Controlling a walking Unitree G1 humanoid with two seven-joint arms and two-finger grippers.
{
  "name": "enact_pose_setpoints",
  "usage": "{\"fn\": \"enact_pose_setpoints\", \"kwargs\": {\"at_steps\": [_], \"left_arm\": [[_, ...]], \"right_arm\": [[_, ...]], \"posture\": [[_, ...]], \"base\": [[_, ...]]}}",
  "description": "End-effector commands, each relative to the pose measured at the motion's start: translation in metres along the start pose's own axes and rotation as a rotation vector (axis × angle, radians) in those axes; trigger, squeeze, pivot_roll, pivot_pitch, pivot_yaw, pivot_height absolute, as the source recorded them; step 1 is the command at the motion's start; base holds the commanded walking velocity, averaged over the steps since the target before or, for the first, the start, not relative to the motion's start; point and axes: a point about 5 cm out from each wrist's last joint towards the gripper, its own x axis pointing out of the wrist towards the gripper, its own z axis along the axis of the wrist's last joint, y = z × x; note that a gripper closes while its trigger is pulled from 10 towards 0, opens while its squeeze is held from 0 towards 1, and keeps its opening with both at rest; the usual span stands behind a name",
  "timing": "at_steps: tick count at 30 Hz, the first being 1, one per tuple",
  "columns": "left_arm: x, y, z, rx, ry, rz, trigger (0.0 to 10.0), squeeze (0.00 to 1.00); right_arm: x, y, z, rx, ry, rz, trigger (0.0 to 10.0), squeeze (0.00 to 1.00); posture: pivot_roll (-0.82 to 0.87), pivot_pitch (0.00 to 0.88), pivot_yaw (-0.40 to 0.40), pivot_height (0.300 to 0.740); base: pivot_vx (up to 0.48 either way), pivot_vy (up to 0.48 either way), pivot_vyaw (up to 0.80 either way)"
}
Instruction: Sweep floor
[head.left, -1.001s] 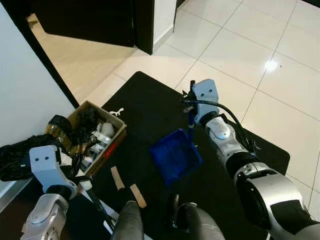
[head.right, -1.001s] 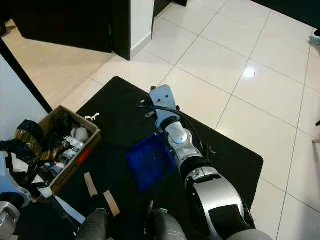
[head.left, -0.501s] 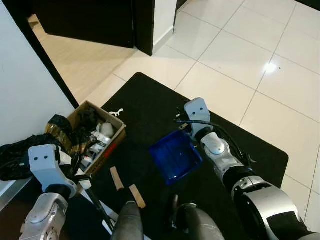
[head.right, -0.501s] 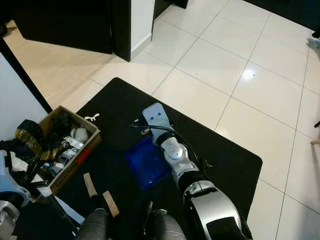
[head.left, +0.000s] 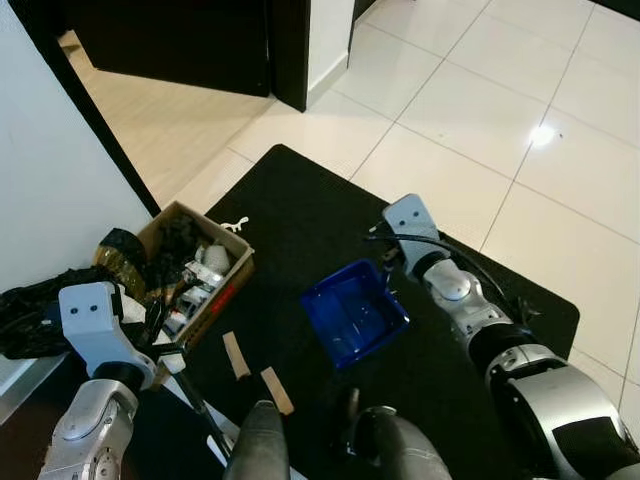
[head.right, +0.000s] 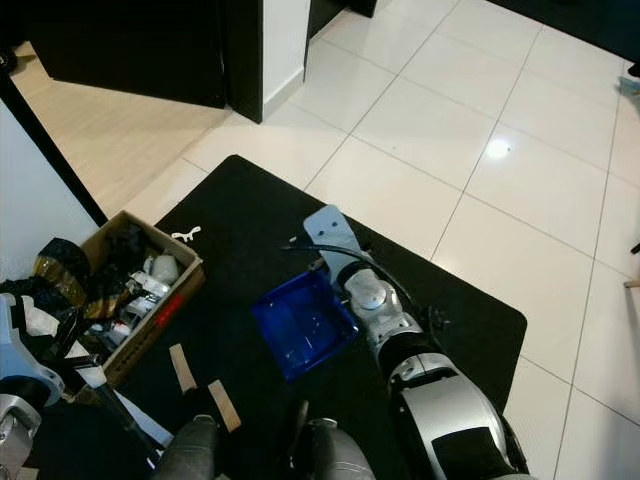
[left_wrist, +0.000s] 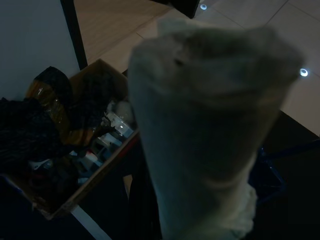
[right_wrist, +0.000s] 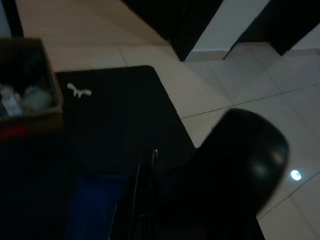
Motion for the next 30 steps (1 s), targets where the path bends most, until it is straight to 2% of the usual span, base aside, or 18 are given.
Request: {"fn": "enact_pose_setpoints", "kwargs": {"at_steps": [1, 3, 6, 8, 10, 11, 13, 16, 18, 19, 20, 21, 24, 25, 26, 30], "left_arm": [[0.0, -0.001, -0.005, -0.014, 0.014, -0.006, 10.0, 0.0], [0.002, -0.002, -0.005, -0.015, 0.014, -0.01, 10.0, 0.0], [0.003, -0.002, -0.006, -0.016, 0.014, -0.012, 10.0, 0.0], [0.004, -0.002, -0.006, -0.017, 0.014, -0.013, 10.0, 0.0], [0.004, -0.002, -0.006, -0.018, 0.014, -0.014, 10.0, 0.0], [0.005, -0.003, -0.006, -0.021, 0.012, -0.016, 10.0, 0.0], [0.005, -0.003, -0.006, -0.022, 0.012, -0.017, 10.0, 0.0], [0.009, -0.005, -0.005, -0.024, 0.007, -0.022, 10.0, 0.0], [0.011, -0.006, -0.004, -0.024, 0.004, -0.028, 10.0, 0.0], [0.011, -0.006, -0.004, -0.024, 0.004, -0.028, 10.0, 0.0], [0.013, -0.006, -0.003, -0.022, 0.0, -0.033, 10.0, 0.0], [0.013, -0.006, -0.003, -0.022, 0.0, -0.033, 10.0, 0.0], [0.017, -0.005, -0.001, -0.019, -0.004, -0.036, 10.0, 0.0], [0.017, -0.005, -0.001, -0.019, -0.004, -0.036, 10.0, 0.0], [0.018, -0.005, -0.001, -0.019, -0.005, -0.036, 10.0, 0.0], [0.02, -0.005, 0.0, -0.018, -0.007, -0.037, 10.0, 0.0]], "right_arm": [[-0.017, -0.013, -0.044, -0.178, 0.236, 0.04, 10.0, 0.0], [-0.023, -0.015, -0.055, -0.115, 0.307, 0.063, 10.0, 0.0], [-0.028, -0.017, -0.063, -0.09, 0.353, 0.074, 10.0, 0.0], [-0.032, -0.022, -0.069, -0.111, 0.387, 0.073, 10.0, 0.0], [-0.032, -0.025, -0.069, -0.102, 0.384, 0.054, 10.0, 0.0], [-0.029, -0.032, -0.061, -0.053, 0.326, -0.001, 10.0, 0.0], [-0.028, -0.034, -0.059, -0.039, 0.309, -0.014, 10.0, 0.0], [-0.02, -0.05, -0.031, 0.113, 0.116, -0.109, 10.0, 0.0], [-0.018, -0.059, -0.018, 0.166, 0.021, -0.138, 10.0, 0.0], [-0.018, -0.059, -0.018, 0.166, 0.021, -0.138, 10.0, 0.0], [-0.02, -0.072, -0.008, 0.156, -0.039, -0.163, 10.0, 0.0], [-0.02, -0.072, -0.008, 0.156, -0.039, -0.163, 10.0, 0.0], [-0.024, -0.092, 0.003, 0.172, -0.111, -0.215, 10.0, 0.0], [-0.024, -0.092, 0.003, 0.172, -0.111, -0.215, 10.0, 0.0], [-0.027, -0.1, 0.007, 0.177, -0.131, -0.242, 10.0, 0.0], [-0.031, -0.112, 0.012, 0.201, -0.171, -0.276, 10.0, 0.0]], "posture": [[0.4, 0.271, -0.108, 0.74], [0.39, 0.268, -0.108, 0.74], [0.39, 0.267, -0.108, 0.74], [0.38, 0.265, -0.107, 0.74], [0.38, 0.263, -0.107, 0.74], [0.37, 0.262, -0.109, 0.74], [0.37, 0.262, -0.109, 0.74], [0.36, 0.258, -0.105, 0.74], [0.36, 0.258, -0.105, 0.74], [0.36, 0.258, -0.105, 0.74], [0.35, 0.251, -0.102, 0.74], [0.35, 0.251, -0.102, 0.74], [0.34, 0.246, -0.1, 0.74], [0.34, 0.246, -0.1, 0.74], [0.34, 0.245, -0.1, 0.74], [0.34, 0.243, -0.098, 0.74]], "base": [[0.0, 0.0, 0.0], [0.0, 0.0, 0.0], [0.0, 0.0, 0.0], [0.0, 0.0, 0.0], [0.0, 0.0, 0.0], [0.0, 0.0, 0.0], [0.0, 0.0, 0.0], [0.0, 0.0, 0.0], [0.0, 0.0, 0.0], [0.0, 0.0, 0.0], [0.0, 0.0, 0.0], [0.0, 0.0, 0.0], [0.0, 0.0, 0.0], [0.0, 0.0, 0.0], [0.0, 0.0, 0.0], [0.0, 0.0, 0.0]]}}
